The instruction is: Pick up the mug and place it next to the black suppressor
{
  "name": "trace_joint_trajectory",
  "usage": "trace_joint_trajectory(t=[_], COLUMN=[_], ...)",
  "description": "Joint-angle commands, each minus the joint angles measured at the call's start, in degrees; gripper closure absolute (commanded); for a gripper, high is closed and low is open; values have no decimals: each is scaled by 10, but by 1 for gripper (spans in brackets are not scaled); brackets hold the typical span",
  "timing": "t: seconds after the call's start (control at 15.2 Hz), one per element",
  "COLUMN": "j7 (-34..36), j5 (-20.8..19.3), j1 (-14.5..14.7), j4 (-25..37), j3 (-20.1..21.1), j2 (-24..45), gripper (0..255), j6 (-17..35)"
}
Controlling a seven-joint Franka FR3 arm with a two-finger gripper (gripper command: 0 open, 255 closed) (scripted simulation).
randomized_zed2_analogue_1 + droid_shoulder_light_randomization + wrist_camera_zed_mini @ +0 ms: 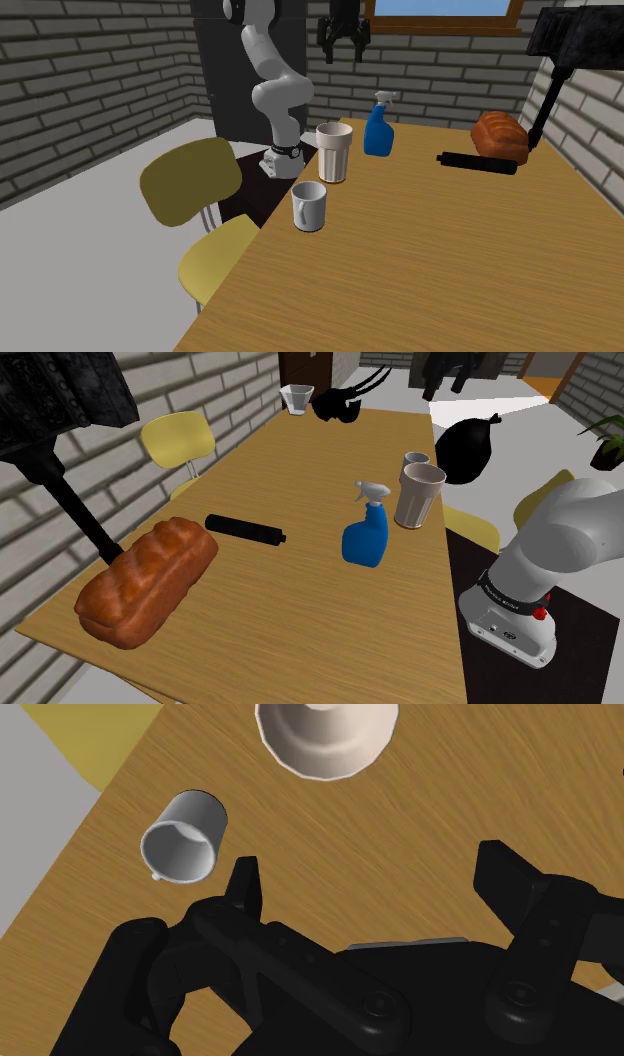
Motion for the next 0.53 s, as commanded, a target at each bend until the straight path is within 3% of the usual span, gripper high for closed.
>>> trace_joint_trajectory(t=[0.0, 0.46], j7=[0, -24], j5=[0, -29], j1=[0, -20], j4=[0, -80], j3=[0, -44], j2=[0, 43], gripper=[0, 0], j6=[0, 126])
